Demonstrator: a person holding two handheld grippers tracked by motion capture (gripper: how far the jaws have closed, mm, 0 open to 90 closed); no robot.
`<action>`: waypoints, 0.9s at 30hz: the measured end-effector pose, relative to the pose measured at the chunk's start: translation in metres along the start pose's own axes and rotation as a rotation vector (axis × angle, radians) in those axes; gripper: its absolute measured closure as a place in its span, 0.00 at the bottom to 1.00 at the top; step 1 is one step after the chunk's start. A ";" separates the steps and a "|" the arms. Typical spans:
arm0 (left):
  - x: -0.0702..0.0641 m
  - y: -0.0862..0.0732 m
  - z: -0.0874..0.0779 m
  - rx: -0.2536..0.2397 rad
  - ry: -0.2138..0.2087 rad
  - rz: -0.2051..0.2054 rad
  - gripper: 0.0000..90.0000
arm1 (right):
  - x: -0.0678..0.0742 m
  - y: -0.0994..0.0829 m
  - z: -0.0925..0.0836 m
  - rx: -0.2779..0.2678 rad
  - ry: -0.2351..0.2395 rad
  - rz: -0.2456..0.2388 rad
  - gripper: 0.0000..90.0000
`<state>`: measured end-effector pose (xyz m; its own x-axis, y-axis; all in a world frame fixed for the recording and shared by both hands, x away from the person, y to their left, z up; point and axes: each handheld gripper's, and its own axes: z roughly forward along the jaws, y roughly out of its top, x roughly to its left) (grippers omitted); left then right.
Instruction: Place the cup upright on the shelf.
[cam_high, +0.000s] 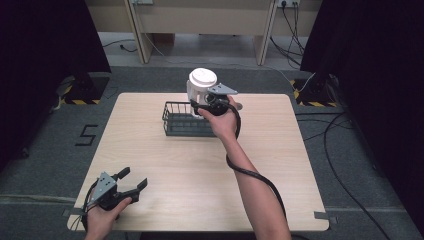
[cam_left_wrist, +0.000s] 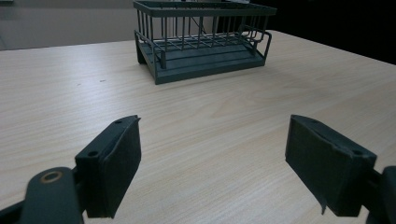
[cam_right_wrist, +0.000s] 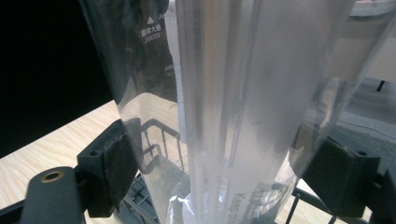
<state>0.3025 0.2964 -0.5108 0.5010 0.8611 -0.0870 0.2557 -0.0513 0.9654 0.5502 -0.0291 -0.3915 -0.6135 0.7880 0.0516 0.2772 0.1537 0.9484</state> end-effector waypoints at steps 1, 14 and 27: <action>0.000 0.000 0.000 0.000 0.000 0.000 0.20 | 0.000 0.000 0.001 0.000 -0.001 0.001 0.21; 0.000 0.000 0.000 -0.001 -0.001 -0.001 0.20 | -0.002 0.000 0.008 0.007 -0.007 0.007 0.21; 0.000 0.000 0.000 0.000 -0.002 0.003 0.20 | 0.002 -0.006 0.020 0.024 -0.011 -0.001 0.21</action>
<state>0.3027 0.2960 -0.5104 0.5031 0.8601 -0.0847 0.2544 -0.0537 0.9656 0.5623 -0.0166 -0.4032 -0.6057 0.7943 0.0466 0.2940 0.1690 0.9408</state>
